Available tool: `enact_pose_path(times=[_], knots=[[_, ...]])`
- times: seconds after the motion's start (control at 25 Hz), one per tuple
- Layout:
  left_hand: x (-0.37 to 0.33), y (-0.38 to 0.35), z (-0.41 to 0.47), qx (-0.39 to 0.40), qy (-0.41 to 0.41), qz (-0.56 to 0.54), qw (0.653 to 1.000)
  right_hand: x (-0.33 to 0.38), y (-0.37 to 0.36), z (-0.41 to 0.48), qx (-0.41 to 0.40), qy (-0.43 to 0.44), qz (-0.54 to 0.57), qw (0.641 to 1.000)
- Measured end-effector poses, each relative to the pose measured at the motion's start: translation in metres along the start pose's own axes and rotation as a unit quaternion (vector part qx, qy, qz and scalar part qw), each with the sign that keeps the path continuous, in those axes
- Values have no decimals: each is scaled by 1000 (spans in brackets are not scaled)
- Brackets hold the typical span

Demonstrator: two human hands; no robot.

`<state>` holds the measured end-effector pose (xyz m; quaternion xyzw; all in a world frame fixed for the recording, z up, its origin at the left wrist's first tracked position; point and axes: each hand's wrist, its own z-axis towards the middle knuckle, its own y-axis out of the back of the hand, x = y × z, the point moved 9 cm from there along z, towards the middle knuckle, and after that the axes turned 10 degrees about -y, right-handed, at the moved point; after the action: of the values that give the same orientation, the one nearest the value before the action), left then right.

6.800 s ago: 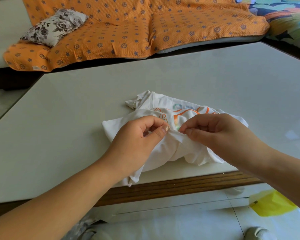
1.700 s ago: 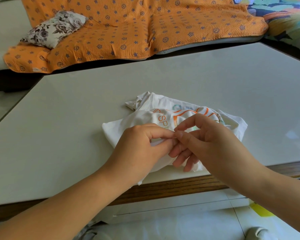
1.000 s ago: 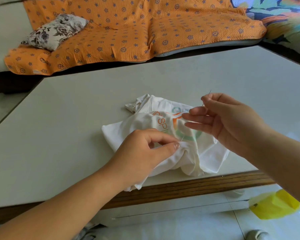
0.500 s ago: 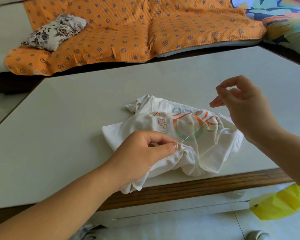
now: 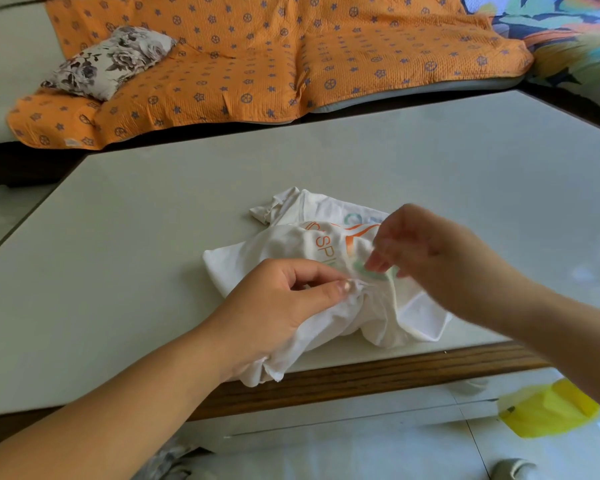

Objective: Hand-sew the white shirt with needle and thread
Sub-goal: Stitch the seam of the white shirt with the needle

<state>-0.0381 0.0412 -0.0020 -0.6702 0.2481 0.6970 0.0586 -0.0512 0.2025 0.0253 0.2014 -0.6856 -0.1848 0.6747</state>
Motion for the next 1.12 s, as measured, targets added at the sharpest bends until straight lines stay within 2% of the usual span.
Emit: enact_pose_path(times=[0.12,0.36,0.6,0.76,0.96,1.12], knots=[[1,1,1,-8,-1,-6,1000,8,-24,-24,44,41,-3,998],[2,4,1,-17,-3,-3,1000,14,-22,-34,20,93,6,995],[1,4,2,-15,-2,-8,1000,16,-18,-34,-16,123,-32,992],[-5,6,4,-4,-19,12,1000,13,-8,-27,-30,112,-63,991],[-6,6,0,35,-4,25,999,12,1,-27,-46,91,-28,994],[-7,13,-3,22,-2,10,1000,13,3,-27,-37,81,-10,996]])
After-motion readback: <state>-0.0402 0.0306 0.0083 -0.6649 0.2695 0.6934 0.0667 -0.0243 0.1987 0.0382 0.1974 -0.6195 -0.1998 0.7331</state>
